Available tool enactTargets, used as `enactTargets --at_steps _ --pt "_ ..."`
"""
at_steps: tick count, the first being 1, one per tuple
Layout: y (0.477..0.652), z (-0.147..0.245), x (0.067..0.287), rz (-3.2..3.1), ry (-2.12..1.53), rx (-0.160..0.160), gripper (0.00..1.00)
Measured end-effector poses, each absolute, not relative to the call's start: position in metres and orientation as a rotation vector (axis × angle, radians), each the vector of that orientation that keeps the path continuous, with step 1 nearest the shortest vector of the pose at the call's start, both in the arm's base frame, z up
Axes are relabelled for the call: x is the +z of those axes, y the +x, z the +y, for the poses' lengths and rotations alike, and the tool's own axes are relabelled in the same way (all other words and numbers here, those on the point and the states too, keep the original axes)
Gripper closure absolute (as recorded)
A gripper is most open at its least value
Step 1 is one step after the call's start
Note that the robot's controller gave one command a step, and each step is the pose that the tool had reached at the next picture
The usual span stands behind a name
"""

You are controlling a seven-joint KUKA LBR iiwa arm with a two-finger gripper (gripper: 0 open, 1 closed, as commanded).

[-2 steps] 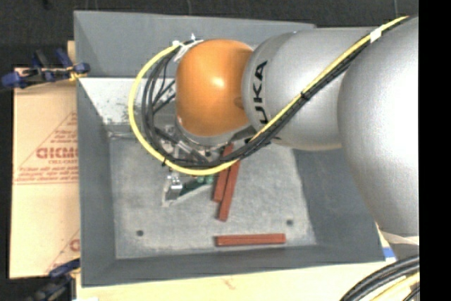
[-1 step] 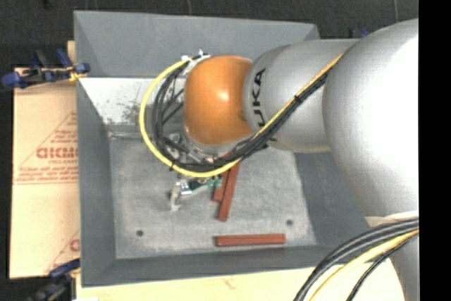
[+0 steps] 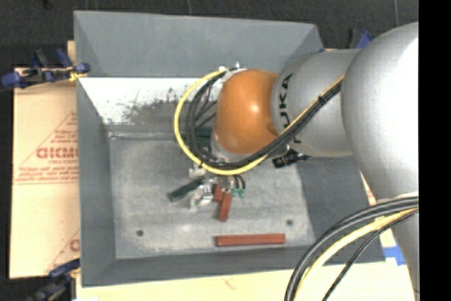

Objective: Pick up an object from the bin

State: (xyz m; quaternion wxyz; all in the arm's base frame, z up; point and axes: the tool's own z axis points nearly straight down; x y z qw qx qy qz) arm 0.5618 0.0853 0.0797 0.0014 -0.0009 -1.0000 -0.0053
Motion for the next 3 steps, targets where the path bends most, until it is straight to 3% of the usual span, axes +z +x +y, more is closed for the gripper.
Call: enactTargets --at_steps 1,2,3 --pt "0.562 0.085 0.08 -3.139 -0.005 -0.017 1.0" --pt "0.57 0.082 0.123 -3.139 0.032 -0.002 1.0" --pt "0.583 0.079 0.245 -3.145 0.004 -0.003 1.0"
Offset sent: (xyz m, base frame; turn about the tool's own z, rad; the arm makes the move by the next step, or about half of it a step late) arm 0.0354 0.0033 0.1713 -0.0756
